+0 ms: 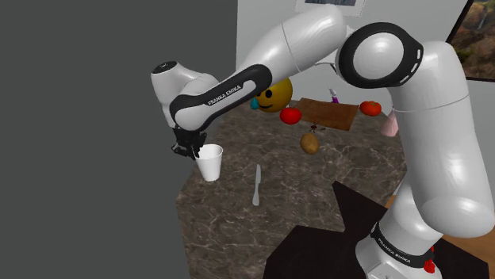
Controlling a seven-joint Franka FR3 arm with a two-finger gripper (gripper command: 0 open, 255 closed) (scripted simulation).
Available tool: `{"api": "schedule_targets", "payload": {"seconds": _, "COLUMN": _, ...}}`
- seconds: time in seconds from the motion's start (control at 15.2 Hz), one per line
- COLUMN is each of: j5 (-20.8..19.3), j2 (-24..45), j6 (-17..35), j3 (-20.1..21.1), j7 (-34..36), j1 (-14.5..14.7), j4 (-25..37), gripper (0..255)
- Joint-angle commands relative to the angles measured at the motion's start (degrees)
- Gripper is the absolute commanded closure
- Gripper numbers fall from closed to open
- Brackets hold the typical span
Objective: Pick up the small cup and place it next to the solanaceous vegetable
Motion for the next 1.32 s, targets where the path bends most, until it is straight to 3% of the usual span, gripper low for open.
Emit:
{"api": "schedule_targets", "payload": {"seconds": 0.0, "j5": 0.8, "j2": 0.1, "j6": -3.3, "j3": 0.0, "j7": -0.5, "j1": 0.0, "j4": 2.6, "gripper": 255}}
{"api": "schedule_targets", "payload": {"seconds": 1.25, "j5": 3.1, "j2": -4.2, "j6": -15.0, "j3": 1.1, "j7": -4.0, "j1": 0.1, "j4": 10.6, "gripper": 255}}
